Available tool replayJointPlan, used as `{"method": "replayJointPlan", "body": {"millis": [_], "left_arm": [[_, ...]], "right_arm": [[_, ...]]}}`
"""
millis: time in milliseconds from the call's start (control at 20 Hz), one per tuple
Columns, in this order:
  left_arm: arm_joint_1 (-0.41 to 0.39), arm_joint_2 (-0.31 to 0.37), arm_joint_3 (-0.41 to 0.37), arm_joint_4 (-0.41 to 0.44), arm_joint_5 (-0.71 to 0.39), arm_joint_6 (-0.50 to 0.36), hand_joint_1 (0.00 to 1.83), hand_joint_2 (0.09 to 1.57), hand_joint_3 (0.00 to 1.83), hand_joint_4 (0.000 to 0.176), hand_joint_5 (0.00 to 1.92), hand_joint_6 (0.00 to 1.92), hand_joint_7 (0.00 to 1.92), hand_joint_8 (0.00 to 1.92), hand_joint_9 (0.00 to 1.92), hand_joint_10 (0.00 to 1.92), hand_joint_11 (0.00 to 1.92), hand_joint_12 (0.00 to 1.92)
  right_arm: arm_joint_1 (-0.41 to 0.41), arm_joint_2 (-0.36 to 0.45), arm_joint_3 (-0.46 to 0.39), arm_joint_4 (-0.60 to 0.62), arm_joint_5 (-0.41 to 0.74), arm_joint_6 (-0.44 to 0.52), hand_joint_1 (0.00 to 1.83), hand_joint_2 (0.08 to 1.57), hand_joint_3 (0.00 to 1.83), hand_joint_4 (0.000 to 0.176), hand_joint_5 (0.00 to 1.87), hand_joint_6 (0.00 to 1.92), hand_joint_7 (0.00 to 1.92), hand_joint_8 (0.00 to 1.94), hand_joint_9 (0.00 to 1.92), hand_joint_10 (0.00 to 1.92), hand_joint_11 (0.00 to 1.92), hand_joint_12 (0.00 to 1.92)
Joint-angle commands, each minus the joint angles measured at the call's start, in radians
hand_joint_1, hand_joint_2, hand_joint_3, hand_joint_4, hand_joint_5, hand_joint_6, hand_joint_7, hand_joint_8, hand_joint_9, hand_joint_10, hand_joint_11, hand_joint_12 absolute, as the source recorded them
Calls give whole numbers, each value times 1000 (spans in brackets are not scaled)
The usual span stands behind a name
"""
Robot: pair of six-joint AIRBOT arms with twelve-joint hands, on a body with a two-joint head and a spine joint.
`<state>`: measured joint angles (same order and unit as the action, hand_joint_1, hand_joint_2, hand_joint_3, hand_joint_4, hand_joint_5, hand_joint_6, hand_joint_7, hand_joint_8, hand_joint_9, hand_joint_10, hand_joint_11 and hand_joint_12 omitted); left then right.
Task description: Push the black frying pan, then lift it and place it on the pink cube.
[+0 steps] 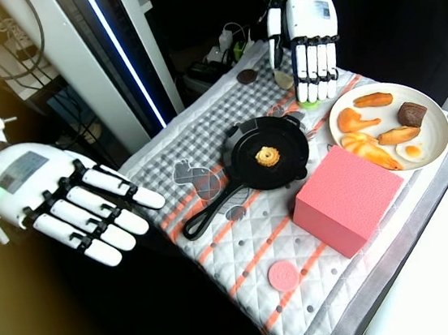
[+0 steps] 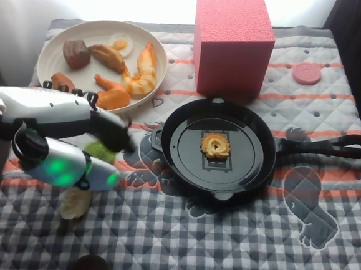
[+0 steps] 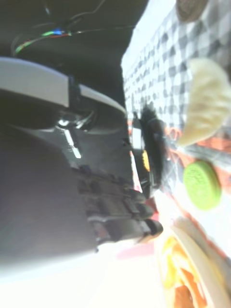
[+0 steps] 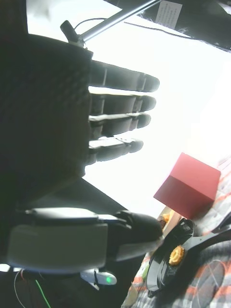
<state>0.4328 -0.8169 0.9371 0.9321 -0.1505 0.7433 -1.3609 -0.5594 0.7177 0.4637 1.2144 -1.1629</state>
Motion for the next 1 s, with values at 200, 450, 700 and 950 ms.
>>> {"method": "replayJointPlan", "body": {"millis": [200,450,700,950], "left_arm": [[-11,-16,16,-6,-51,-1,227,1328,4,0,416,7,429,1,351,73,0,853],[-20,-43,32,4,-46,-1,281,1301,0,21,312,1,323,0,267,3,0,555],[-23,-76,54,16,-43,-2,206,1323,1,25,280,2,302,3,256,4,0,513],[-29,-120,70,16,-70,-1,134,1327,3,20,294,7,277,0,257,2,0,481]], "right_arm": [[11,-2,11,15,127,5,544,1248,0,0,0,0,0,0,0,0,0,196],[10,-6,14,17,127,8,539,1251,0,0,0,0,0,0,0,0,0,192],[8,-10,15,18,131,11,530,1252,0,0,0,0,0,0,0,0,0,188],[5,-12,16,21,132,14,521,1255,0,0,0,0,0,0,1,0,0,361]]}}
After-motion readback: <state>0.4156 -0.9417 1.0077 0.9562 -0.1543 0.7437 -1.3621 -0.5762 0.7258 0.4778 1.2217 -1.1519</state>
